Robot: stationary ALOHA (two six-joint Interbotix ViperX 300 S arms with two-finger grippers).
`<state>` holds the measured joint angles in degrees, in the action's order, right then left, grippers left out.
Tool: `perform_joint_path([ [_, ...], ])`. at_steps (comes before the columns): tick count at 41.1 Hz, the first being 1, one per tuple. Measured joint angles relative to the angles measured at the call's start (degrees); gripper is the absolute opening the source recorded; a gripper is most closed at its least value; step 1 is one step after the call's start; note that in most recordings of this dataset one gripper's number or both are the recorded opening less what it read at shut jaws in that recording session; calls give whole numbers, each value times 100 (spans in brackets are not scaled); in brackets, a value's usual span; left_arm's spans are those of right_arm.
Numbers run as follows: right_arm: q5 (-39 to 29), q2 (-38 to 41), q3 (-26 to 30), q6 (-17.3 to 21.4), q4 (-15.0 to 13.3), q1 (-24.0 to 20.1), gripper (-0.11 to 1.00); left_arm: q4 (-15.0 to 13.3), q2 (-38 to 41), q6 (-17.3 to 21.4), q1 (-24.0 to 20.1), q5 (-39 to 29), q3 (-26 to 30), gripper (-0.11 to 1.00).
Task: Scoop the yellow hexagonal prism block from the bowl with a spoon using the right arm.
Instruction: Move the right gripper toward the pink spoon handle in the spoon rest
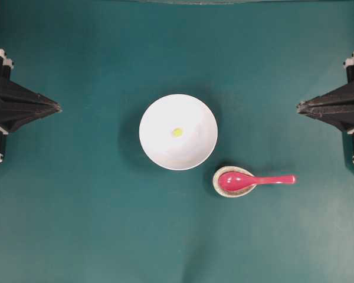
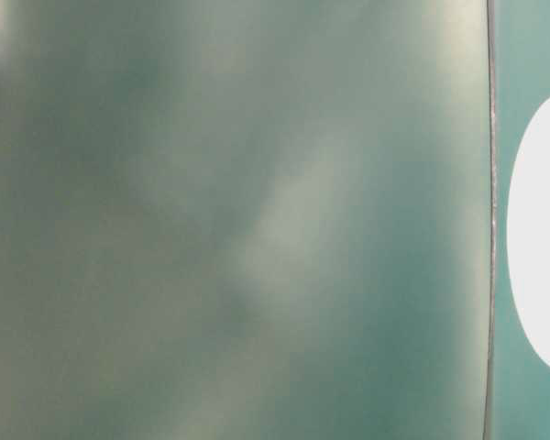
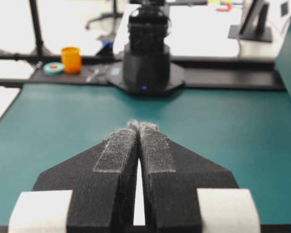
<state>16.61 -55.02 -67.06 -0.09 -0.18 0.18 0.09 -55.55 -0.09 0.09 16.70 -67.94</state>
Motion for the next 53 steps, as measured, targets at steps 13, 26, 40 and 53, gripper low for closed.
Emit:
perform_joint_path([
  [13,0,35,0,0,0,0,17,35,9,0,0,-299,18,1],
  [26,0,35,0,35,0,0,57,35,9,-9,9,-299,9,1],
  [40,70,316,-26,272,18,0,57,44,9,-18,0,-299,18,1],
  [53,1441,1547,-483,360,35,-176,57,35,18,-35,0,-299,18,1],
])
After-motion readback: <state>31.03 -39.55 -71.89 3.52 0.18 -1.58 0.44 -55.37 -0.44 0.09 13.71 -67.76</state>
